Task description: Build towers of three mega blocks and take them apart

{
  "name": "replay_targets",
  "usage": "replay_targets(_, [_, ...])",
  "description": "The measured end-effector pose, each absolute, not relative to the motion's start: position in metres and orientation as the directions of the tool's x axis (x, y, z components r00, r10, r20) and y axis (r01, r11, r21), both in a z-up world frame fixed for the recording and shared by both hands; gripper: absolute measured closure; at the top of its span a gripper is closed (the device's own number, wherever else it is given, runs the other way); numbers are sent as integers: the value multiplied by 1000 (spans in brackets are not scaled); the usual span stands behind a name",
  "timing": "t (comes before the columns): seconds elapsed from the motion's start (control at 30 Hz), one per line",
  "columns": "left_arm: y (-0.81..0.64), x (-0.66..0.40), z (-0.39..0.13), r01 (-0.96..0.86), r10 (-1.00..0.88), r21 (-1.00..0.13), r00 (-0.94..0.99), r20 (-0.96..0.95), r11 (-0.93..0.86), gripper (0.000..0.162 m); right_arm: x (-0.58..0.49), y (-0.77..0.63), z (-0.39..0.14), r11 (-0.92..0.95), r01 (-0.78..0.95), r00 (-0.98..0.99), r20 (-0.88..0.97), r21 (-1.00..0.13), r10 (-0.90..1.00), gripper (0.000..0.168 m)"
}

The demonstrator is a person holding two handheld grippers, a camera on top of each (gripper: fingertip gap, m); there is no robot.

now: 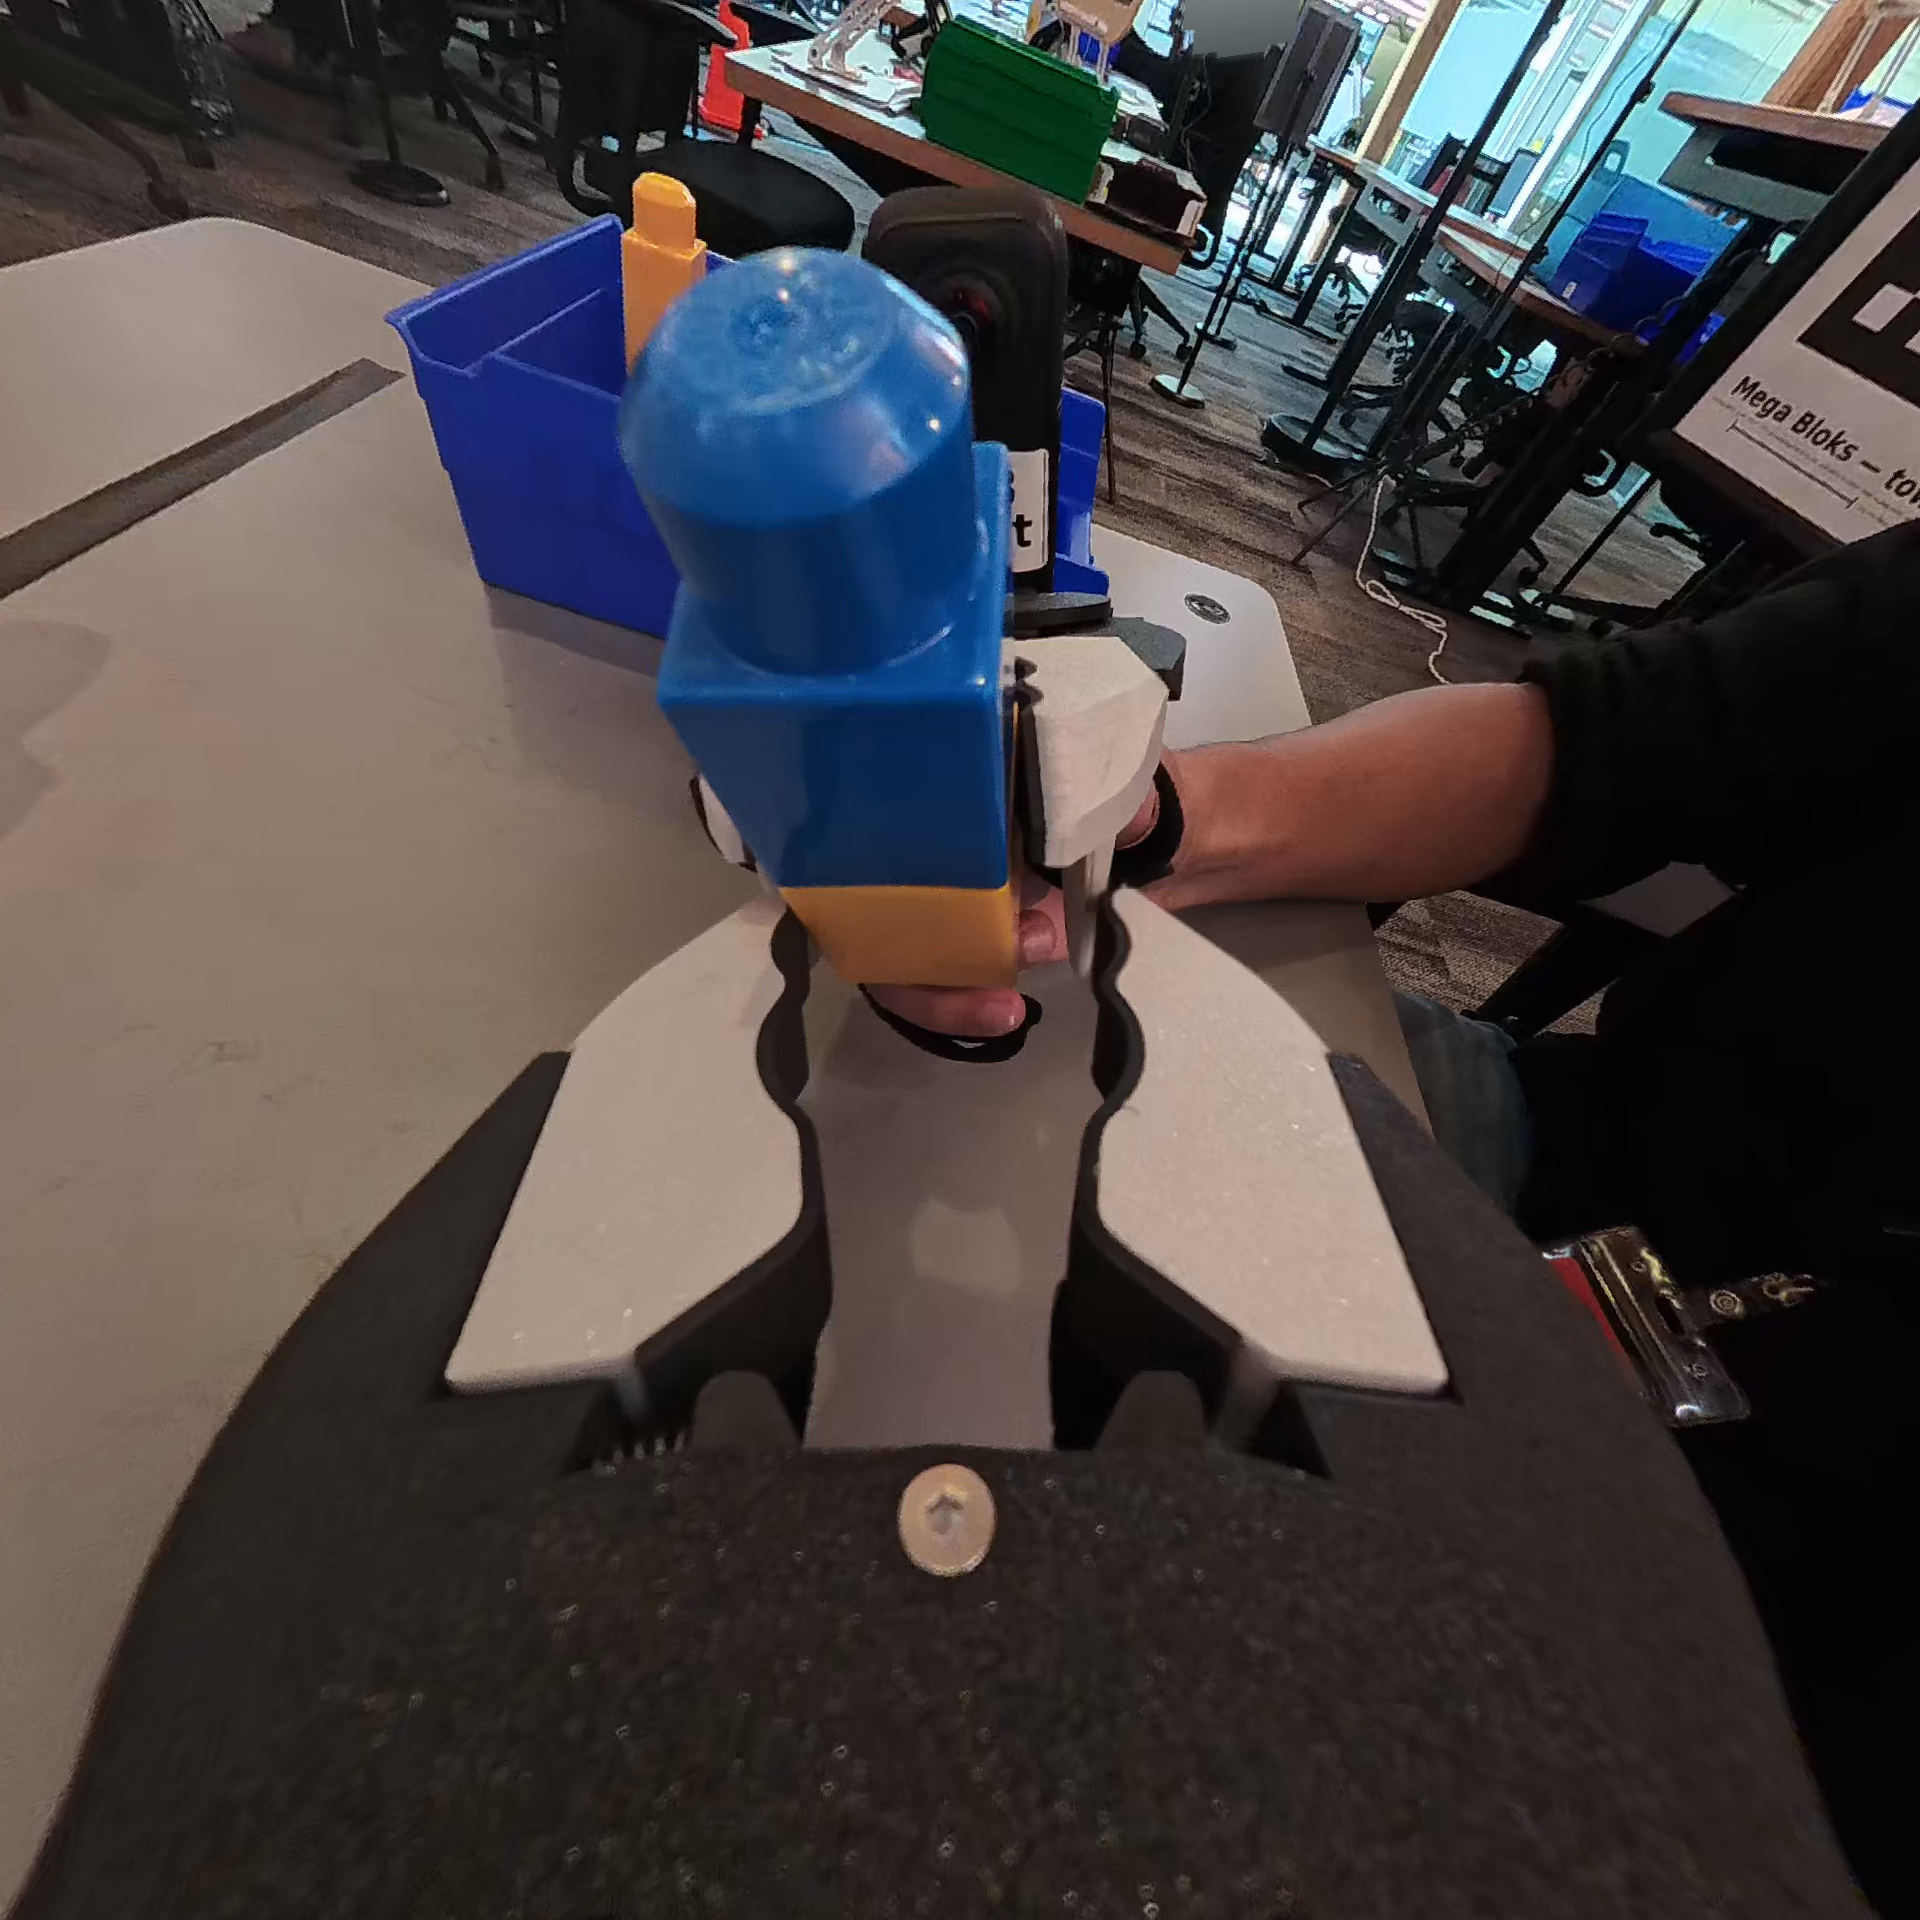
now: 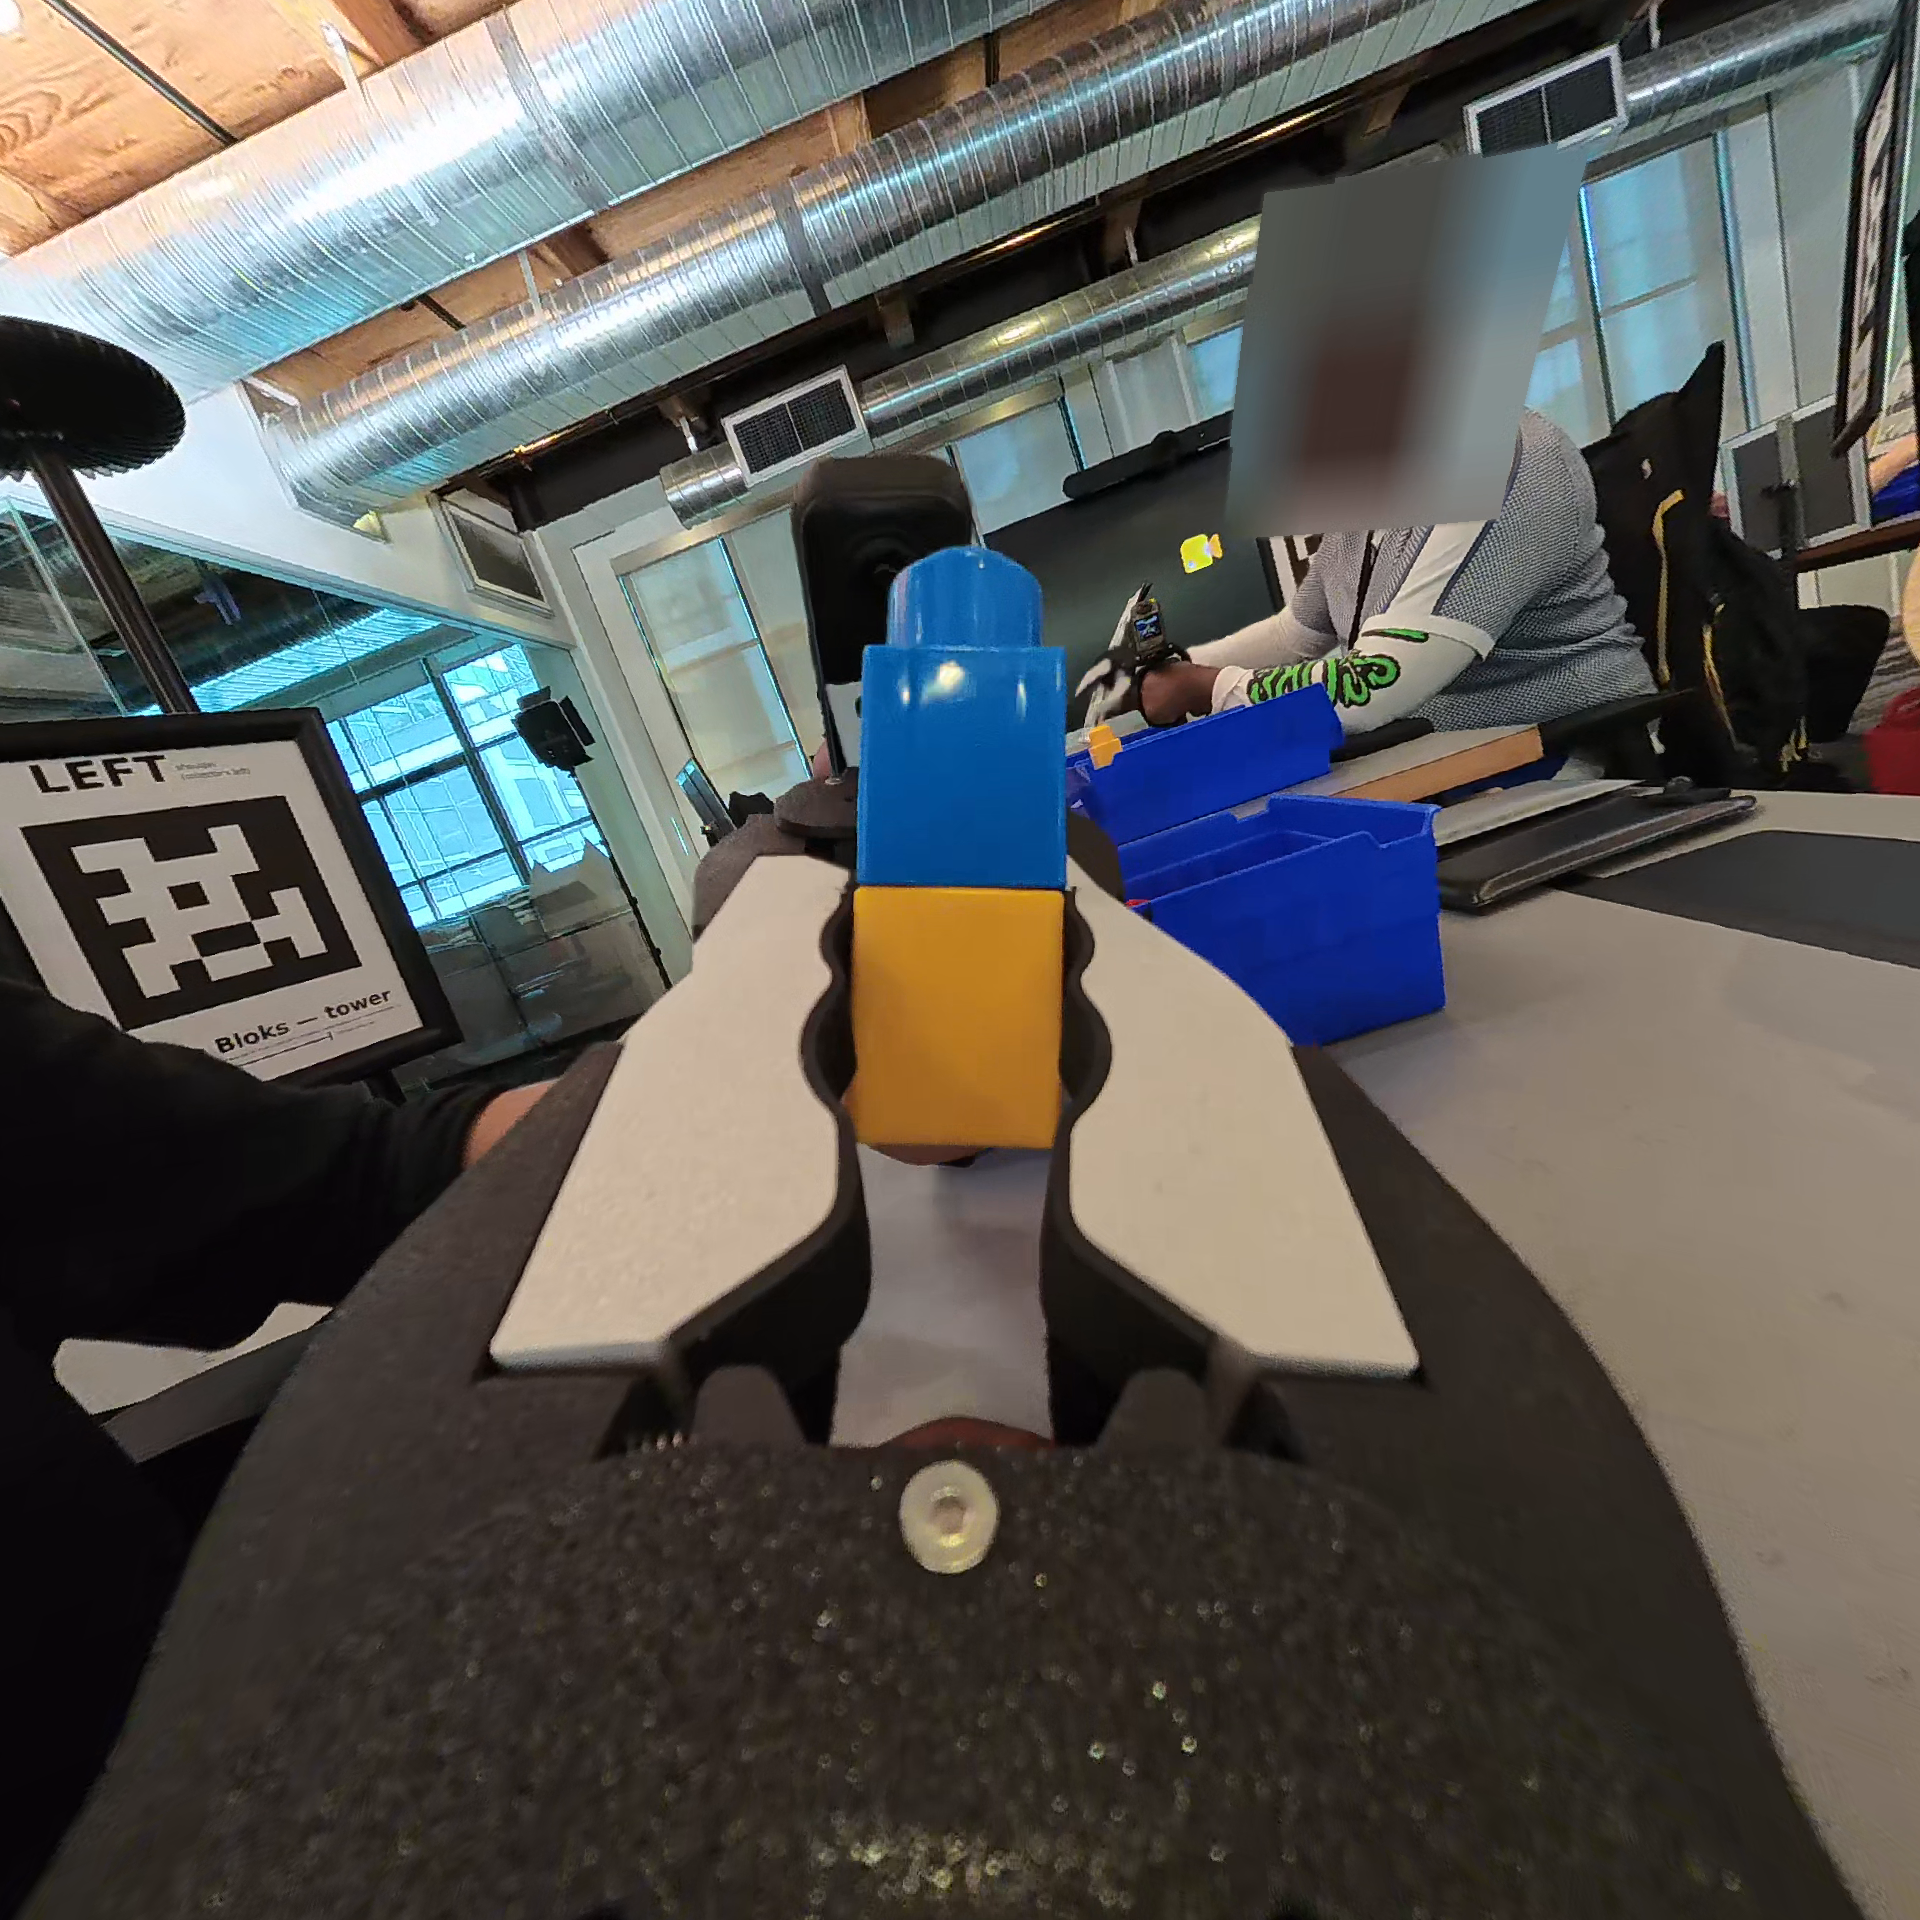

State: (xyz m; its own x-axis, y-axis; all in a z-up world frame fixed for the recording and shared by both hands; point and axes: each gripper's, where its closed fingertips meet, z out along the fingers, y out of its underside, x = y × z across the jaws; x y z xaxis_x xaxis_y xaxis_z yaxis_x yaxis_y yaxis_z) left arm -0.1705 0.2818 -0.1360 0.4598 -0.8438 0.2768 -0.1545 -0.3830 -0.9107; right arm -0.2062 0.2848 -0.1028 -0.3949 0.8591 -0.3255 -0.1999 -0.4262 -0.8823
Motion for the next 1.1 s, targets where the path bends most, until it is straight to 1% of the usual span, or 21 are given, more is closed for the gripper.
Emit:
replay_targets(0.07, [279,-170,-138,-159,-847,-911,455,275,-381,105,-206,285,-103,-435,-200,-397,-333,-878,855,132])
replay_targets(0.2, [280,-170,-141,-137,-843,-915,458,282,-380,107,-204,285,-102,-452,-205,-410,-343,-868,845,132])
replay_targets(0.27, [281,-170,-141,-132,-844,-914,452,287,-382,110,-205,282,-102,-450,-200,-417,-340,-870,843,132])
replay_targets(0.33, [282,-172,-140,-123,-845,-918,452,286,-376,124,-204,281,-102,-456,-195,-425,-344,-868,837,132])
replay_targets(0.37, [282,-173,-140,-126,-848,-920,448,282,-372,125,-205,280,-103,-456,-189,-427,-345,-870,836,132])
replay_targets(0.53, [276,-178,-145,-191,-856,-905,443,265,-379,126,-207,274,-111,-425,-118,-434,-339,-897,835,132])
replay_targets(0.7, [270,-185,-154,-270,-863,-888,453,224,-372,126,-212,267,-123,-320,15,-408,-298,-947,863,132])
replay_targets(0.77, [269,-186,-154,-266,-863,-888,449,232,-376,126,-212,269,-125,-313,76,-395,-317,-947,862,124])
replay_targets(0.8, [270,-188,-155,-265,-860,-888,458,227,-376,126,-211,269,-125,-311,95,-393,-322,-946,861,124])
replay_targets(0.9, [269,-189,-155,-277,-861,-886,458,219,-372,126,-211,270,-124,-291,110,-385,-311,-950,869,127])
replay_targets(1.0, [269,-188,-164,-325,-861,-869,471,194,-373,126,-212,268,-129,-286,132,-382,-315,-949,869,131])
replay_targets(1.1, [270,-188,-166,-332,-862,-867,470,190,-372,126,-212,268,-131,-284,129,-388,-312,-950,867,132])
